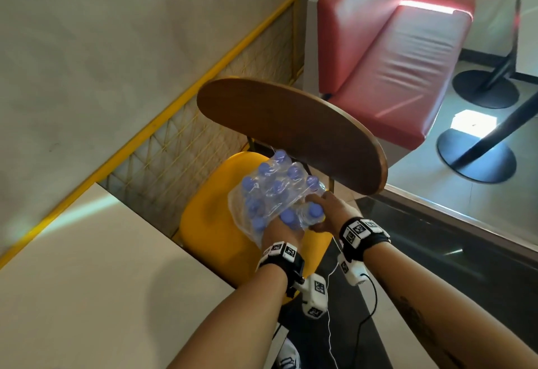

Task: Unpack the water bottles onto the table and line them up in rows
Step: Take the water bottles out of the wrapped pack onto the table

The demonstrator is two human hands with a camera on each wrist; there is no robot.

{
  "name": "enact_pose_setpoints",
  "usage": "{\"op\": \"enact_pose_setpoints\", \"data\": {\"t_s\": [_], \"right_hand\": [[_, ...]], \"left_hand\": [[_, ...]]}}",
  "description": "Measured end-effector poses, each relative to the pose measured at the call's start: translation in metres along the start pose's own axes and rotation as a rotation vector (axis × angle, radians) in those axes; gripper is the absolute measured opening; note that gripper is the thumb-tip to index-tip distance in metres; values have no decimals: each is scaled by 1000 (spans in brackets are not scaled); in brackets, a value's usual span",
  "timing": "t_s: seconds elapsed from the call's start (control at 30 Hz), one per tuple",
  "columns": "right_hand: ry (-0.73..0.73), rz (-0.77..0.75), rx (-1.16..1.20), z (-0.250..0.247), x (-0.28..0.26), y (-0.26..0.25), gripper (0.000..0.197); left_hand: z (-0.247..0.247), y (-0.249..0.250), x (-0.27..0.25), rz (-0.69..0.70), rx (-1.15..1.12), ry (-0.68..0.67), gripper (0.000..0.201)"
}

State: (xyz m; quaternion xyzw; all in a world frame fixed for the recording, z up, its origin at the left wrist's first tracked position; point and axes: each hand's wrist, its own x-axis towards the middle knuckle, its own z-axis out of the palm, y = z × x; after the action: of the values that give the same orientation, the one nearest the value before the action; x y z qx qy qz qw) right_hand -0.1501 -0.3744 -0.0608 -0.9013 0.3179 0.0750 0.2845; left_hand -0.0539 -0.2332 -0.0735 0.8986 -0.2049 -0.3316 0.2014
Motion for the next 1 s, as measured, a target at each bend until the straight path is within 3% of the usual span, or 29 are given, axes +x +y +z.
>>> {"op": "enact_pose_setpoints", "data": {"t_s": [0.07, 0.17, 0.23, 0.3, 0.47, 0.57, 0.73, 0.9, 1.0], "right_hand": [[46, 41, 66, -2, -18, -1, 78], [83, 29, 205, 0, -52, -4, 75], [132, 6, 262, 1, -77, -9, 67], [143, -27, 293, 4, -99, -20, 56], [73, -171, 363, 20, -131, -85, 53], [-16, -254, 365, 53, -125, -135, 65], [-210, -397, 309, 117, -104, -247, 63], [-366, -556, 214, 201, -93, -382, 54], [-486, -648, 138, 251, -105, -461, 51]], "left_hand": [[-7, 3, -17, 73, -15, 23, 52], [-15, -7, -44, 215, -52, -52, 53], [-29, -19, -57, 282, -100, -119, 46], [-55, -35, -71, 349, -73, -126, 54], [-134, -116, -100, 371, -39, 32, 67], [-179, -197, -119, 240, -112, 108, 56], [-242, -358, -170, -54, -156, 308, 43], [-282, -493, -239, -295, -261, 471, 51], [-290, -554, -274, -418, -335, 482, 47]]}}
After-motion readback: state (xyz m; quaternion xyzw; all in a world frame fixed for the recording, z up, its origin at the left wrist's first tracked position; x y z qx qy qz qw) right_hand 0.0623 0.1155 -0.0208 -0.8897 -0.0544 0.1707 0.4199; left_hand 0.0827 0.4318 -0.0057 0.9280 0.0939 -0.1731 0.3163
